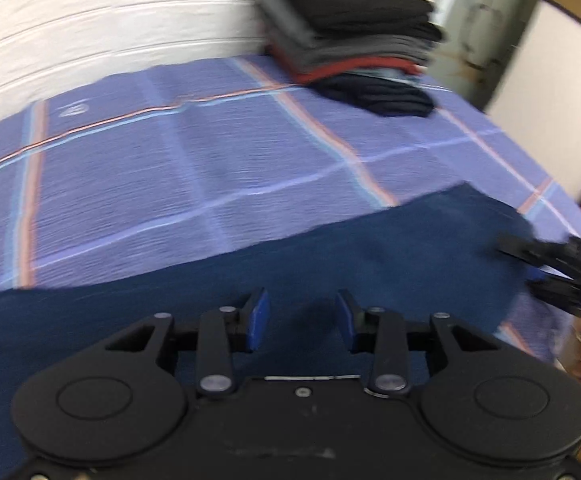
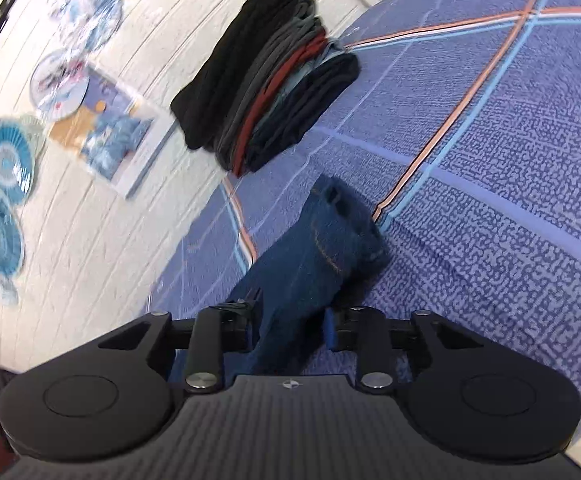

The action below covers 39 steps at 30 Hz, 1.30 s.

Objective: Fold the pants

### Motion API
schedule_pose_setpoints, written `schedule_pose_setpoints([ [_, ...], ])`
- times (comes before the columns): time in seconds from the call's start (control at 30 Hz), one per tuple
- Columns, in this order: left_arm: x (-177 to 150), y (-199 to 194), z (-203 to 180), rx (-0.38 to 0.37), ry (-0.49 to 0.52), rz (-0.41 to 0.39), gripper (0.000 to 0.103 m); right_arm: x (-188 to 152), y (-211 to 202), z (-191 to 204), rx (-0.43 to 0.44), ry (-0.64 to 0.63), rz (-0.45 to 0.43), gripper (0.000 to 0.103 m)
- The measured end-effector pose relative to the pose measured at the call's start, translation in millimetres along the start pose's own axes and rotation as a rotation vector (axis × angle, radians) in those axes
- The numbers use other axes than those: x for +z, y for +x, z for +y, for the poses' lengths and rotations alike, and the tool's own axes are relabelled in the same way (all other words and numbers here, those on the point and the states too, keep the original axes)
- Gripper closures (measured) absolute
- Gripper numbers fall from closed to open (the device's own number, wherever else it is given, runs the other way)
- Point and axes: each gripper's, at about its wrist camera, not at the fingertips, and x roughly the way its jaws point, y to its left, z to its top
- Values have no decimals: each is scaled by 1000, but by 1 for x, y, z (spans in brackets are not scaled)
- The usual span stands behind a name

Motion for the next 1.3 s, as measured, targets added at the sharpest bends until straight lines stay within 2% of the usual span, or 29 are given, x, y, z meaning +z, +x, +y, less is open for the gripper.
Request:
schedule_pose_setpoints([
  [0.07,2,9,-20,-43,24,7,71,-2,5,1,5,-10,-27,52],
  [0.13,4,16,-36,-53,55,-1,71,-4,7,5,-7,-36,-42,51],
  [0.27,8,44,-56,-25,90,11,71,-8,4,12,-30,-86,-14,49],
  [0.33,7,51,-62,-6,111,-15,70,-8,3,11,-32,-90,-17,49],
  [0.5,12,58,-61,-19,67,-26,69,-3,15,8,-35,-50,-54,56],
  [0.57,14,48,-48,-35,17,-19,68,0,23,7,-31,-63,-62,73],
  [0.6,17,43,-38,-29,-19,-21,68,2,25,6,-19,-48,-49,74],
  [0.67,13,19,-18,-17,-75,-69,67,8,18,12,37,-14,-55,83],
  [0.83,-13,-49,47,95,-234,-178,65,6,-7,68,163,-162,-112,84],
  [0.97,-44,-100,99,193,-374,-251,65,-5,-9,120,266,-280,-91,84],
  [1.07,-71,-134,125,250,-457,-302,58,-19,-2,158,319,-377,-54,84],
  [1.17,-98,-160,148,269,-528,-337,56,-39,12,191,361,-448,0,84],
  [1.3,-127,-178,171,227,-607,-354,56,-71,35,227,400,-534,85,85],
])
